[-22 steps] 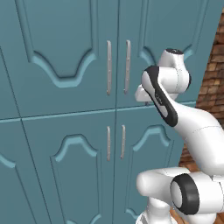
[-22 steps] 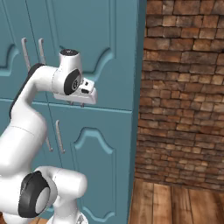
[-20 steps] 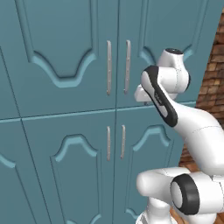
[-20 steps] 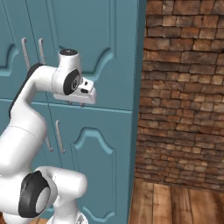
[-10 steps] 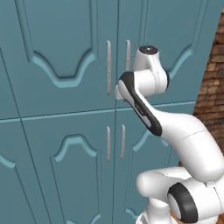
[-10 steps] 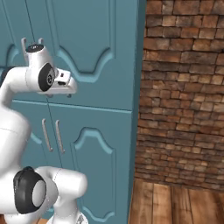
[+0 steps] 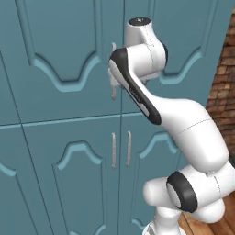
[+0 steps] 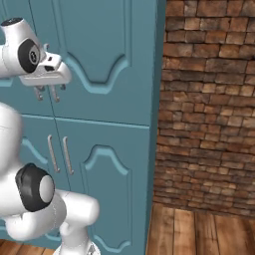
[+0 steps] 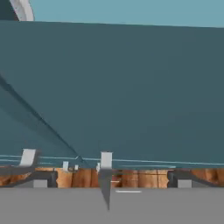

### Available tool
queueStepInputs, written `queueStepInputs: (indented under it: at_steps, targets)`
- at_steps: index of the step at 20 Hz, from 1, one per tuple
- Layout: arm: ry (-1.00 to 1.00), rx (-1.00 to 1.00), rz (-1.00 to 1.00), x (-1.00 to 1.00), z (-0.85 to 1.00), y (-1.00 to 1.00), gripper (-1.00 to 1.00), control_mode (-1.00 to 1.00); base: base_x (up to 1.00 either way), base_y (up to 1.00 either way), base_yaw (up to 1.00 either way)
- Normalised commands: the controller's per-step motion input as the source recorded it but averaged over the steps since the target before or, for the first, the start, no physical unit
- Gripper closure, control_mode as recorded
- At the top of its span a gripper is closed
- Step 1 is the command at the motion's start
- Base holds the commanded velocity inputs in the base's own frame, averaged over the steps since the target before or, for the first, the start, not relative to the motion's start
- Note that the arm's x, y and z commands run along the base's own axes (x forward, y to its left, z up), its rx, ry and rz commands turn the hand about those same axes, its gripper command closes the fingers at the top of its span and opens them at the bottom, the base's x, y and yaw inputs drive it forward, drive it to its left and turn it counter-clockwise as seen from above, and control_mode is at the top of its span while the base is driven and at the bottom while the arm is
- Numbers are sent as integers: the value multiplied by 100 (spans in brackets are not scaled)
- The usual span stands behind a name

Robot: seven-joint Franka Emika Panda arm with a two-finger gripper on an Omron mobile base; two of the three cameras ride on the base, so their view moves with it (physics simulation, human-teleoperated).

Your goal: Open the cabinet and setup a tea strainer by placing it in the bowl upright.

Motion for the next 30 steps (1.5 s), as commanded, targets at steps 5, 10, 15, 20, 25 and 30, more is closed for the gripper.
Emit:
queueStepInputs:
  at_steps: [5,10,15,20,25,30]
  targets:
    - [-26,-2,-1,17,41,28,-100,-100,0,0,0]
    - [-14,0,0,3,-3,-4,-100,-100,0,0,0]
    - [-47,0,0,0,0,0,-100,-100,0,0,0]
    - [-27,0,0,13,-8,-2,-100,-100,0,0,0]
    - [-9,0,0,33,-1,-5,-100,-100,0,0,0]
    - [-4,0,0,50,-3,0,-100,-100,0,0,0]
